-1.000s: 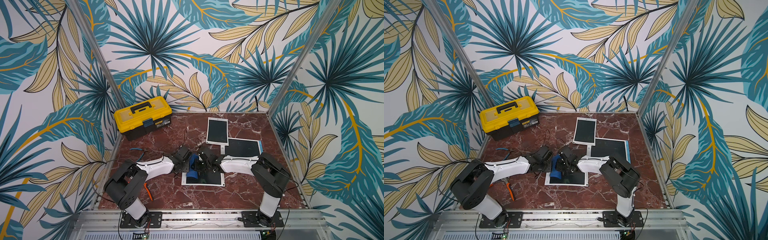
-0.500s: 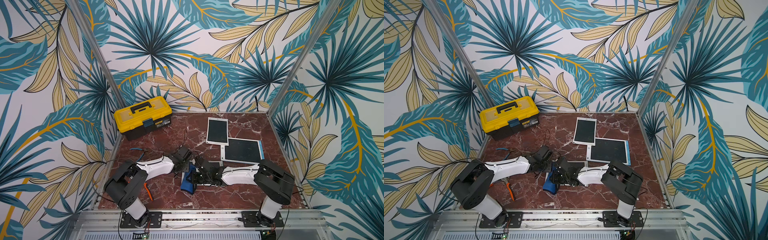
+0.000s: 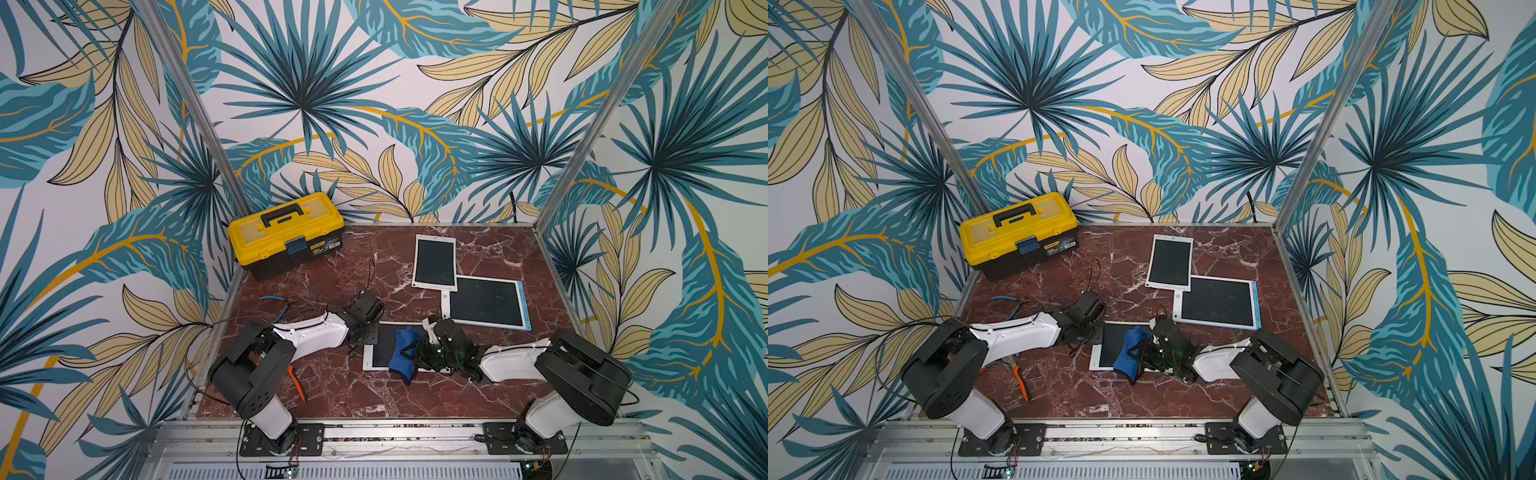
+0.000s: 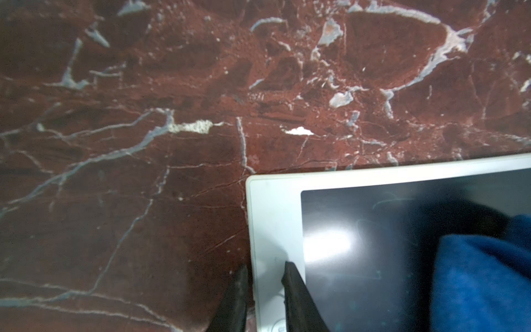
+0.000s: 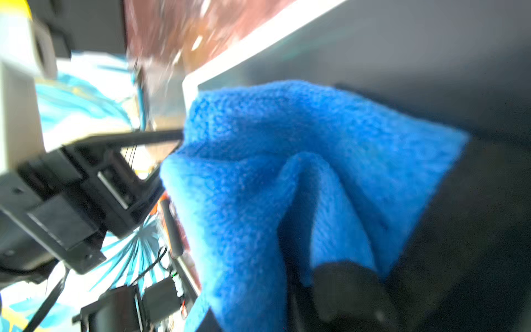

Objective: Wipe the drawing tablet
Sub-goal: Wipe the dirt from the drawing tablet.

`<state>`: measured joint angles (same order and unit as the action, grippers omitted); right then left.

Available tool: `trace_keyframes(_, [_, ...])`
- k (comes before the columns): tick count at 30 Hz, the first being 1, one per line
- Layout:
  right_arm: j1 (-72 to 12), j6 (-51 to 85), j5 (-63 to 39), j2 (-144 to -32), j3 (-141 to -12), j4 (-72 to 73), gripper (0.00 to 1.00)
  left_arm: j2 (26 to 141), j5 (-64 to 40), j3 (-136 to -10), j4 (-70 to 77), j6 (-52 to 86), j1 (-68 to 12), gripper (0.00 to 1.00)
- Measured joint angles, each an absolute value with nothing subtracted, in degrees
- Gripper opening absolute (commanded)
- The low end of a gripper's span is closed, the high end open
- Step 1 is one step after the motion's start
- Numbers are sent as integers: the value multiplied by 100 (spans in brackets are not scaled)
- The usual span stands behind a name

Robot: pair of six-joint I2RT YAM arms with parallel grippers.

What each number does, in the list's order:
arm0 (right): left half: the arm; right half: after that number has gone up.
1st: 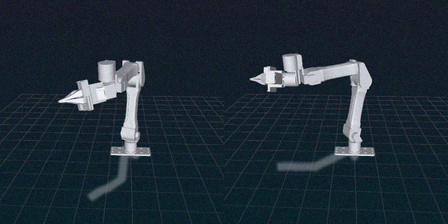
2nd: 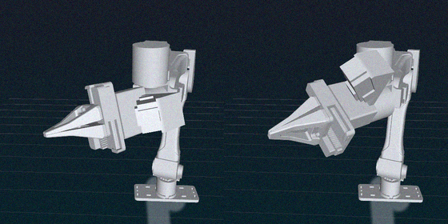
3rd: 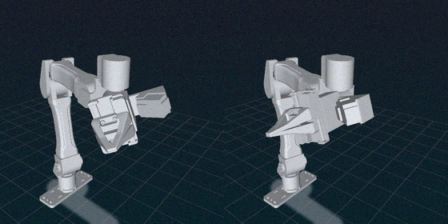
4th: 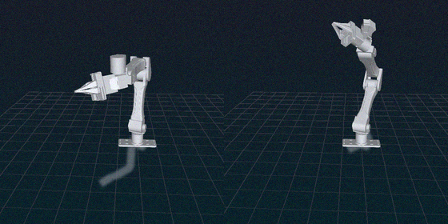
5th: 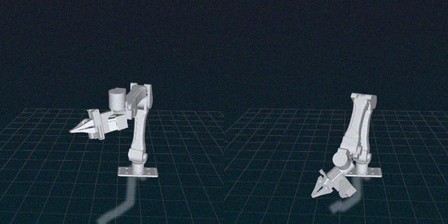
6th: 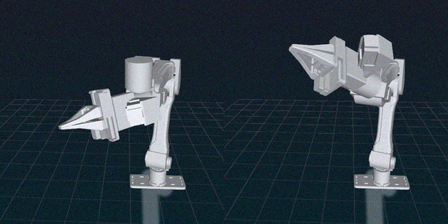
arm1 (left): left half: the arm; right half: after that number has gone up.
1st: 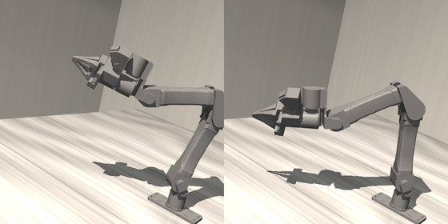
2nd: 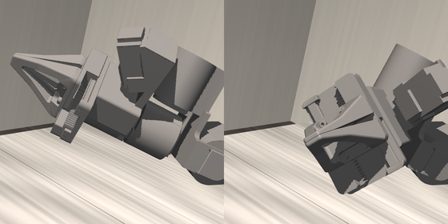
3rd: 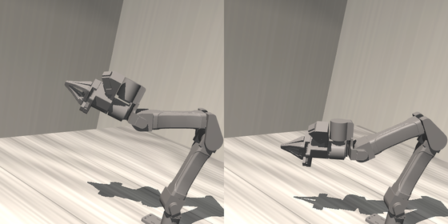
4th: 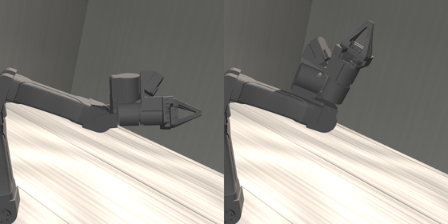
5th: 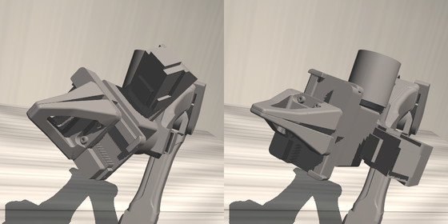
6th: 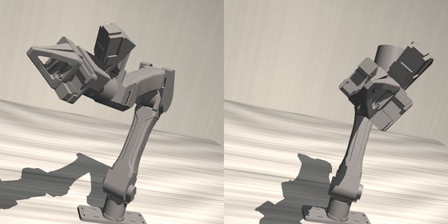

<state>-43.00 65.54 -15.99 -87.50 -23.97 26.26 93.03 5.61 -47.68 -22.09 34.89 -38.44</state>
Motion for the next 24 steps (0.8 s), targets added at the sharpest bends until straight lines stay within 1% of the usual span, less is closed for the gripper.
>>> trace_keyframes(3, [-4268,6532,-1236,-8009,-2300,1603,28,9303,561,-4768,-2209,3483,-3844,25])
trace_keyframes(7, [-4202,6525,-572,-6783,-2209,-202,31,9303,563,-4772,-2209,3474,-3844,25])
trace_keyframes(10, [-4099,6486,-134,-5948,-2134,-1291,31,9312,550,-4781,-2209,3472,-3844,25])
trace_keyframes(13, [-3927,6351,158,-5465,-2119,-2069,30,9314,548,-4794,-2209,3470,-3844,25])
trace_keyframes(19, [-3811,5946,397,-5636,-2423,-2902,29,9317,541,-4801,-2209,3435,-3844,25])
trace_keyframes(24, [-3798,5452,598,-6193,-3336,-3406,29,9317,539,-4801,-2209,3433,-3841,25])
